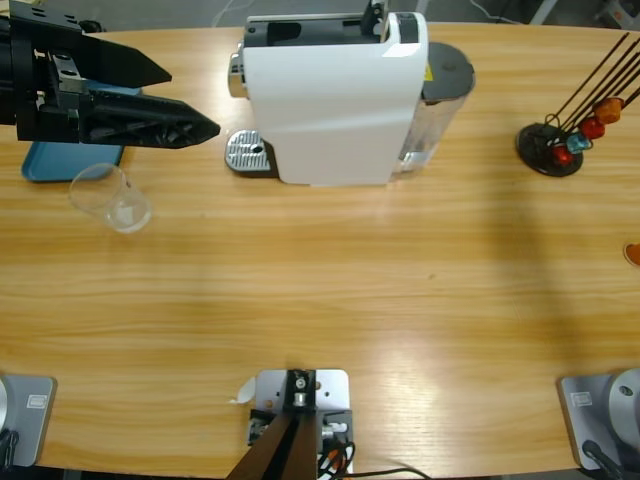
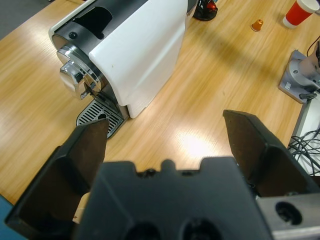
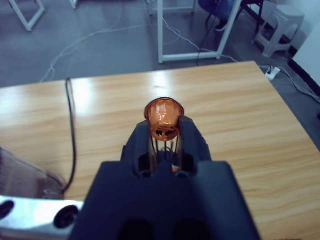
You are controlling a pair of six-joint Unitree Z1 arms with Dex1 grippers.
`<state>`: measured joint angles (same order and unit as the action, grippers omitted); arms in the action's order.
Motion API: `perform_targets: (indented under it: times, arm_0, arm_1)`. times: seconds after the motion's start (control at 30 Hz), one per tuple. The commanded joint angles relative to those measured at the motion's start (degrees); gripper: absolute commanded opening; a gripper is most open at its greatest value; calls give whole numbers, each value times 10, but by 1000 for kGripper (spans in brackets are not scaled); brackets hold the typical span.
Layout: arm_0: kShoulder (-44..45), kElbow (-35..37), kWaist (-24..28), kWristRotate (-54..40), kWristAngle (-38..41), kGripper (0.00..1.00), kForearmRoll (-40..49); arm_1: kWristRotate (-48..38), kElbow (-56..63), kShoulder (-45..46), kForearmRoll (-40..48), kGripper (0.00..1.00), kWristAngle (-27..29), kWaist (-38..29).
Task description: Pour coffee
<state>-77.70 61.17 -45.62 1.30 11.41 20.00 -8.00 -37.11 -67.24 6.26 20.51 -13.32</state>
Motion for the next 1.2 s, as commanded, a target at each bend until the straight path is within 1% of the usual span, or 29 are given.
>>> perform_targets:
  times: [0.03, 0.13, 0.17, 0.23, 0.33, 0.37, 0.43, 0.57, 0.67, 0.73, 0.83, 0.93, 1.0, 1.07, 1.2]
  arm_0:
    - [-20, -20, -4, 7, -2, 991, -7]
    - [-17, -21, -4, 7, -2, 996, -7]
    - [-13, -23, -4, 6, -2, 996, -7]
    - [-4, -29, -4, 4, -4, 996, -7]
    - [19, -40, -4, 3, -5, 996, -2]
    - [28, -42, -4, 2, -6, 997, 3]
    - [52, -45, -4, 0, -8, 996, 11]
    - [92, -41, -3, -10, -16, 991, 41]
    - [118, -37, -3, -15, -17, 996, 73]
    - [133, -34, -3, -22, -19, 996, 97]
    - [149, -32, -3, -32, -25, 996, 125]
    - [151, -35, -3, -37, -25, 998, 132]
    - [148, -37, -3, -39, -25, 1000, 132]
    - [143, -38, -3, -39, -25, 1000, 132]
    - [141, -40, -3, -39, -25, 1000, 131]
  arm_1:
    - [3, -63, 92, -85, 108, -61, -51]
    - [1, -75, 126, -116, 110, -217, -55]
    - [7, -75, 129, -122, 110, -278, -56]
    - [40, -76, 124, -126, 112, -388, -62]
    - [98, -82, 88, -126, 112, -517, -89]
    - [108, -91, 71, -125, 112, -549, -97]
    - [123, -118, 25, -121, 112, -594, -116]
    - [143, -206, -87, -120, 112, -641, -166]
    - [172, -276, -167, -121, 110, -645, -202]
    - [187, -317, -214, -122, 108, -640, -212]
    - [216, -352, -262, -124, 108, -629, -224]
    - [250, -367, -299, -125, 108, -604, -233]
    - [273, -368, -326, -125, 108, -600, -233]
    - [276, -373, -348, -122, 108, -598, -233]
    - [280, -394, -378, -108, 108, -572, -227]
